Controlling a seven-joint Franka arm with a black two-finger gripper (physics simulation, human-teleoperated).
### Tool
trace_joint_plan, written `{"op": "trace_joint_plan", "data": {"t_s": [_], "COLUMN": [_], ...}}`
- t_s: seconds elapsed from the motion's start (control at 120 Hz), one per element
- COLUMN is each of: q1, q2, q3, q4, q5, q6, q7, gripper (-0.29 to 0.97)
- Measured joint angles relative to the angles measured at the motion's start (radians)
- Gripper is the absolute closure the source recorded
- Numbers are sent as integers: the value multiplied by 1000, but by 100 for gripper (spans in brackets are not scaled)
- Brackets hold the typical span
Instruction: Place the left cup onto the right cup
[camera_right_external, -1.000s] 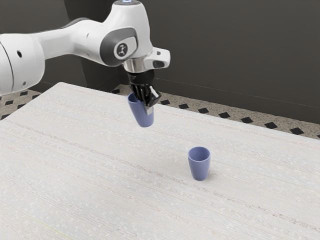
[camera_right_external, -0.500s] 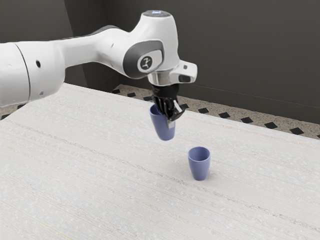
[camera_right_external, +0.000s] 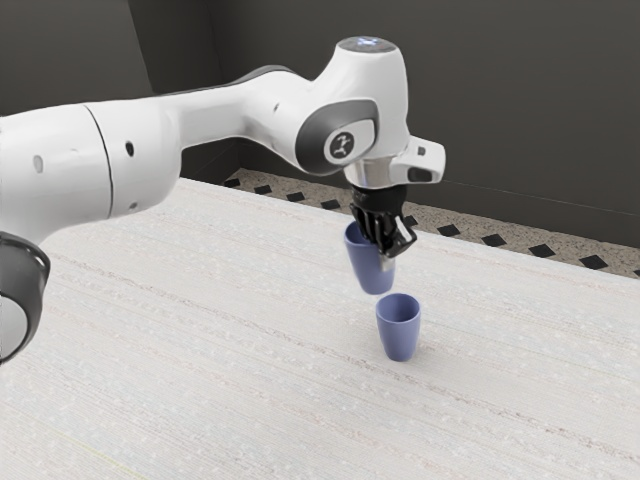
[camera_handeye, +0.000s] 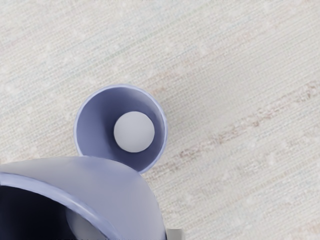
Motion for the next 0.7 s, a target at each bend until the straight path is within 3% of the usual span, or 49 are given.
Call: {"op": "trace_joint_plan", "data": {"t_s": [0.7], "q1": [-24], "q2": [97], "q3": [13], "q4": [77], "q5": [12], "q6": [38], "q7": [-17], "gripper": [78]}}
